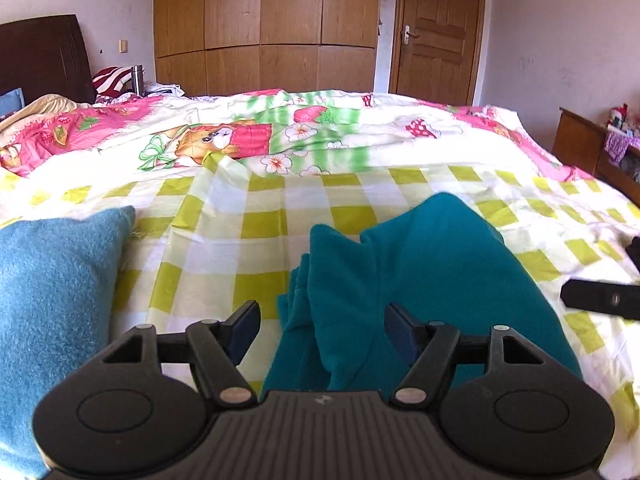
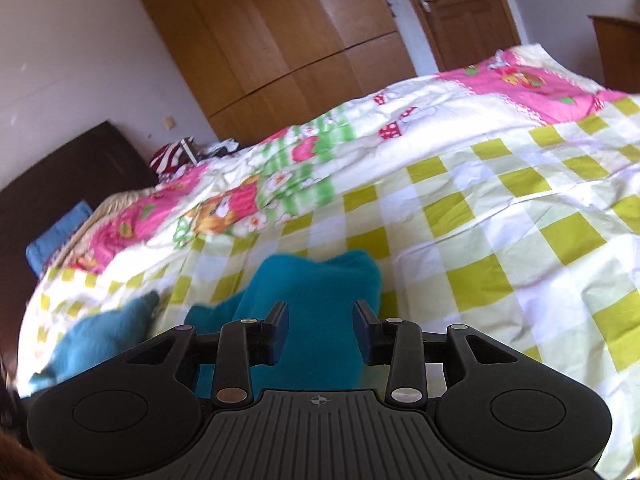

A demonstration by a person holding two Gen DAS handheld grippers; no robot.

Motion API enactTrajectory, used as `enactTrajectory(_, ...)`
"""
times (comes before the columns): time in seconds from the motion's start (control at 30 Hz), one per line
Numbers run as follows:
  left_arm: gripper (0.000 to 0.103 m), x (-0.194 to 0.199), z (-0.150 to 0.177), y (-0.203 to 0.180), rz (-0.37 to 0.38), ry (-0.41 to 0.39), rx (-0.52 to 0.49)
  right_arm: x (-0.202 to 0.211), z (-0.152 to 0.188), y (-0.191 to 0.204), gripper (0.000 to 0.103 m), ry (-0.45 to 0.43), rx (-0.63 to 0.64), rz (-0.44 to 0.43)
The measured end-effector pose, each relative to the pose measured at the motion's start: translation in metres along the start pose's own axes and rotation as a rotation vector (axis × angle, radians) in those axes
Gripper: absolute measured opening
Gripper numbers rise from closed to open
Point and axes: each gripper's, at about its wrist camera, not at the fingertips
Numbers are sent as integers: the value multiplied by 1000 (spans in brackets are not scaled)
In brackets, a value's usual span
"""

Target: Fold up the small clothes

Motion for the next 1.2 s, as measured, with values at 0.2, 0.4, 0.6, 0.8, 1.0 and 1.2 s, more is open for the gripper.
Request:
enactTrajectory(0.2,88,-25,18,-2,-15,106,-2,-33,54,40,34,98,279,164)
enactTrajectory(0.4,88,-5,9,-8,-34,101,13,-30,30,29,34,134,187,150)
enactTrajectory(0.6,87,25,21,-13,-54,100,-1,30,46,43,34,68,192,120)
enactTrajectory(0.8,96,52,39,-24,-90,101,-14,47,66,51,34,72,180,127)
enactTrajectory(1.0,103,72,59,-30,-110,83,-2,63,83,58,34,67,157,133)
enactTrajectory(1.2,103,86,75,-36,-93,85,9,71,93,56,36,75,119,143)
Point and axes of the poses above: each gripper's, at about its wrist camera, not at the fingertips, and x roughly against the way its jaws point, y to its left, z to its underside, and after that the axes turned 6 degrees about y, right-handed
